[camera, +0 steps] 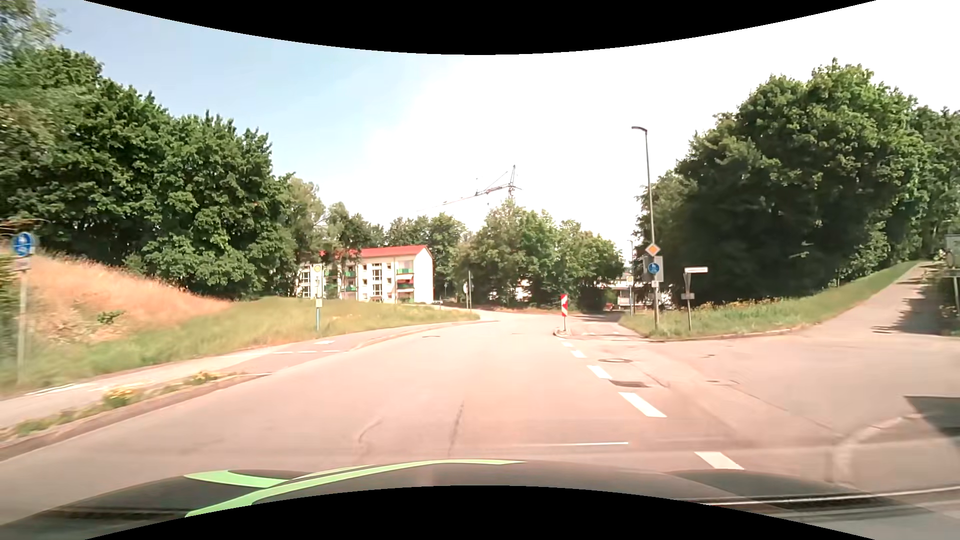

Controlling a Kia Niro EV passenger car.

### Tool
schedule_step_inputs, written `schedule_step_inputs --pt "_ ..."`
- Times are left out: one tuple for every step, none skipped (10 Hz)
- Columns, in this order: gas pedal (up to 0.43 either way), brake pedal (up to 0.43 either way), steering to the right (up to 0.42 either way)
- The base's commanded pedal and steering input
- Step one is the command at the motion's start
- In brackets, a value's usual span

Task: Follow the waypoints while adhering to traffic rules and regulations

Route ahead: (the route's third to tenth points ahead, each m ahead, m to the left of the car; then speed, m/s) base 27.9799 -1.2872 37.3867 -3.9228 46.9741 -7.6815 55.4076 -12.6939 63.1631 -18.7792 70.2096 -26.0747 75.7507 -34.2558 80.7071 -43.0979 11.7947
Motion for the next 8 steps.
schedule_step_inputs --pt "0.008 0.0 0.027" --pt "0.008 0.0 0.03" --pt "0.008 0.0 0.034" --pt "0.02 0.0 0.036" --pt "0.02 0.0 0.036" --pt "0.028 0.0 0.036" --pt "0.028 0.0 0.036" --pt "0.028 0.0 0.037"
